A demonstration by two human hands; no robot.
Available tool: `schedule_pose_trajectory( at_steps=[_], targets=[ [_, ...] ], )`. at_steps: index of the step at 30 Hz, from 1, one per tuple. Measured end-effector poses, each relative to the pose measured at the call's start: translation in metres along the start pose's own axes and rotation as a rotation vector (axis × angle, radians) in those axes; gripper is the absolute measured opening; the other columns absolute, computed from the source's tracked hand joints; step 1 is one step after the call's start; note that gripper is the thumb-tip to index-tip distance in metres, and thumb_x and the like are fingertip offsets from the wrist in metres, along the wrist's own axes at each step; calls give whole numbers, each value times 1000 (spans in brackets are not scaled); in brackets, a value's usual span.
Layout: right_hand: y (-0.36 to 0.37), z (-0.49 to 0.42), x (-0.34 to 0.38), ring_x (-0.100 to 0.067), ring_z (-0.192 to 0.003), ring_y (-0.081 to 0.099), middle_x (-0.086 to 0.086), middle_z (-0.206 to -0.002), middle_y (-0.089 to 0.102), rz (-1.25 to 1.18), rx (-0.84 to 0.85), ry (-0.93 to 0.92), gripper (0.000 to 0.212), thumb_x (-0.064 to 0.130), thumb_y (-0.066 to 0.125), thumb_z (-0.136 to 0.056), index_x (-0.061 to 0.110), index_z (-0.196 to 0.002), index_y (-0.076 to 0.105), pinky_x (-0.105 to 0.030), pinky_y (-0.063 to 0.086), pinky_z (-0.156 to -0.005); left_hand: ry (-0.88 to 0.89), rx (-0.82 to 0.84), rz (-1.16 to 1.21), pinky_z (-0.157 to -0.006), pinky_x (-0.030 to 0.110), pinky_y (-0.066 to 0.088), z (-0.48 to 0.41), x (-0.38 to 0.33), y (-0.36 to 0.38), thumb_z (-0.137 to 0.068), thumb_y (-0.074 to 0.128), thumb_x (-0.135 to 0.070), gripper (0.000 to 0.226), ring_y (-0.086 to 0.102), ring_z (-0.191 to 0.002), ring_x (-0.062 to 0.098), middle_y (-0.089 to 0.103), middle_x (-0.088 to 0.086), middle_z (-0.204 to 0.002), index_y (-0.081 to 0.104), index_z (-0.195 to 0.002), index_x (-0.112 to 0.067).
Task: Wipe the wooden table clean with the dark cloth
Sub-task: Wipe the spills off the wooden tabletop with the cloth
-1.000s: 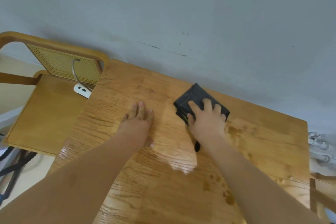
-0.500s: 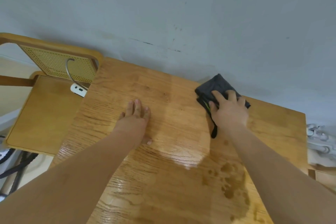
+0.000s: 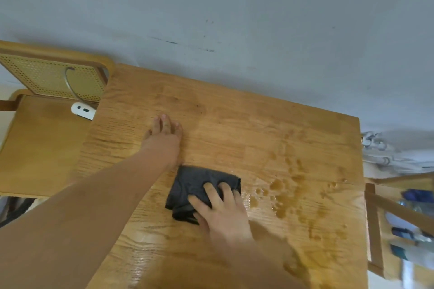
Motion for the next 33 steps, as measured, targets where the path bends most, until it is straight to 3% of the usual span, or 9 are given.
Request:
schedule_pose_trajectory(
  at_steps=[3,7,10,14,18,23,26,30,33],
  targets=[
    [-12,-13,-48,-38,-124,51,-6,-149,52,66,27,116,42,54,49,-101,44,-141,50,-52,51,-92,44,-80,37,-126,54,5,23,-7,13,-99,59,-38,95,-19,-154,39,-28,19,-165,-10,-162,-18],
    [-37,-19,-120,-34,-133,37,-3,-159,34,-11,37,554,50,58,38,-104,47,-153,35,-48,46,-102,263,-187,192,-128,46,1,69,-32,48,-100,53,-23,81,-17,-156,30,-24,11,-168,3,-163,-17],
    [-34,-6,-104,-33,-130,36,-2,-158,33,-33,8,657,50,56,36,-105,46,-154,34,-45,47,-100,345,-203,270,-128,45,0,101,-37,70,-100,52,-22,76,-17,-156,25,-20,8,-169,10,-163,-19],
    [1,38,-12,-42,-119,47,-12,-145,53,-56,-90,564,44,46,53,-100,36,-143,56,-50,49,-92,373,-197,230,-121,41,-7,133,-30,98,-103,50,-29,74,-15,-156,24,-21,6,-169,8,-163,-21],
    [39,92,66,-44,-115,54,-12,-136,59,-63,-71,393,40,41,60,-92,36,-132,61,-51,51,-88,373,-137,224,-129,38,6,145,-21,125,-100,53,-34,81,-11,-157,24,-16,6,-170,7,-163,-16],
    [34,99,37,-38,-116,57,-10,-139,58,-4,1,273,46,47,67,-91,41,-135,56,-49,58,-82,482,-145,240,-124,30,-2,161,-26,131,-100,50,-33,79,-10,-157,24,-13,9,-171,8,-163,-12],
    [20,86,0,-38,-135,44,-10,-154,45,-5,28,430,48,45,57,-100,45,-147,46,-51,50,-101,530,-205,277,-126,32,3,177,-31,124,-102,48,-32,73,-9,-157,23,-11,10,-171,12,-163,-14],
    [21,82,-2,-36,-154,8,-4,-170,12,-152,154,502,58,46,43,-102,49,-157,25,-51,23,-124,561,-210,262,-128,35,12,194,-45,119,-103,48,-32,67,-6,-158,24,-7,10,-171,19,-162,-16],
    [17,101,15,-33,-156,6,0,-172,9,-209,139,358,68,50,49,-94,51,-157,24,-52,33,-119,586,-175,171,-127,38,9,203,-66,120,-103,50,-29,67,-5,-158,27,-8,11,-171,19,-162,-19]
  ],
)
Point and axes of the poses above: each hand's wrist, its own z-axis away from the middle knuckle, its own y-axis out of the palm, x = y × z, the point moved 7 cm from there along -z, towards the middle knuckle
